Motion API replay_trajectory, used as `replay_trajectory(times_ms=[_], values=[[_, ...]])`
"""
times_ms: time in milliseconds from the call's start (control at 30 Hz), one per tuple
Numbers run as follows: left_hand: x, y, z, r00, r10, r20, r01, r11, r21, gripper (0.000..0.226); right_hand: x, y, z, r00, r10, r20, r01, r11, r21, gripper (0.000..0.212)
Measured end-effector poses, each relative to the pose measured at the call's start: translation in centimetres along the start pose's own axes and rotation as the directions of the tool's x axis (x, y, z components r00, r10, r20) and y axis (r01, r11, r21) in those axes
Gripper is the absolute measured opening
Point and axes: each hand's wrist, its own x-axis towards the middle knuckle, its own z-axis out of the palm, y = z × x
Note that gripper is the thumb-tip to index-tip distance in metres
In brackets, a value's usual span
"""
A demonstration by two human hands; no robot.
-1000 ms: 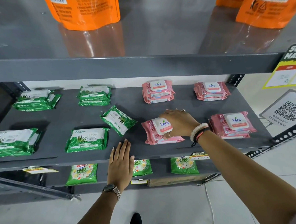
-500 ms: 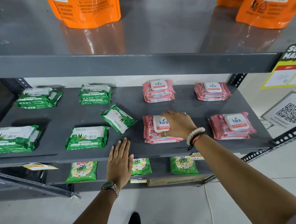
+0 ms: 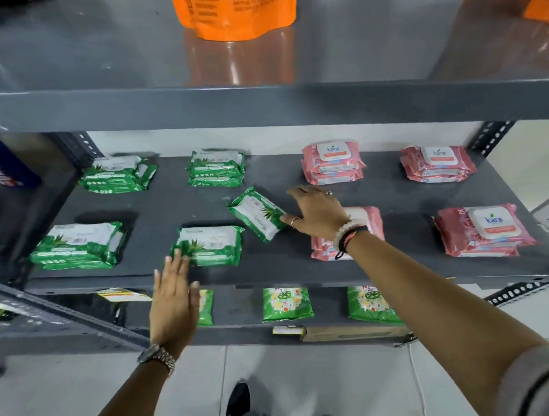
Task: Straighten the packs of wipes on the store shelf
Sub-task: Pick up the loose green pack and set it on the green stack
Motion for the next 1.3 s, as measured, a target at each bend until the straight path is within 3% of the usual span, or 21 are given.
replay_trajectory(times_ms=[133,267,367,533,667,767,867,1133,1300], values=[[1.7,-5.9,-2.0,1.000,-0.019,0.018,0.019,1.000,0.009,0.055,3.9,-3.6,2.5,0.984,0.136,0.111,-0.141,0.989,0.048,0.066],[3.2,-9.8,-2.4,0.995,0.083,0.058,-0.083,0.997,-0.001,0.055,6.3,-5.8,5.2,0.943,0.286,0.169,-0.305,0.947,0.102,0.076],[4.2,-11.8,-2.2,0.990,0.104,0.098,-0.104,0.995,-0.002,0.057,6.9,-6.7,6.6,0.915,0.385,0.124,-0.400,0.907,0.131,0.079],[4.3,-12.4,-1.8,0.979,0.161,0.125,-0.164,0.986,0.019,0.053,6.7,-7.8,6.3,0.883,0.469,0.002,-0.457,0.859,0.230,0.067],[4.1,-11.9,-1.8,0.985,0.129,0.116,-0.134,0.991,0.029,0.053,6.0,-10.1,4.5,0.937,0.346,-0.054,-0.316,0.902,0.295,0.067],[4.2,-11.9,-1.8,0.985,0.121,0.122,-0.127,0.991,0.040,0.054,5.5,-12.7,3.6,0.987,0.143,0.070,-0.158,0.939,0.305,0.083],[4.2,-11.9,-1.8,0.986,0.108,0.124,-0.113,0.993,0.034,0.053,5.4,-15.0,4.4,0.988,0.024,0.156,-0.060,0.971,0.232,0.089],[4.2,-12.0,-2.0,0.985,0.104,0.136,-0.109,0.994,0.027,0.051,5.5,-16.5,6.0,0.961,-0.061,0.268,0.025,0.990,0.135,0.092],[4.2,-11.8,-1.9,0.987,0.090,0.131,-0.093,0.995,0.023,0.051,5.5,-16.8,5.9,0.971,-0.067,0.229,0.037,0.991,0.131,0.075]])
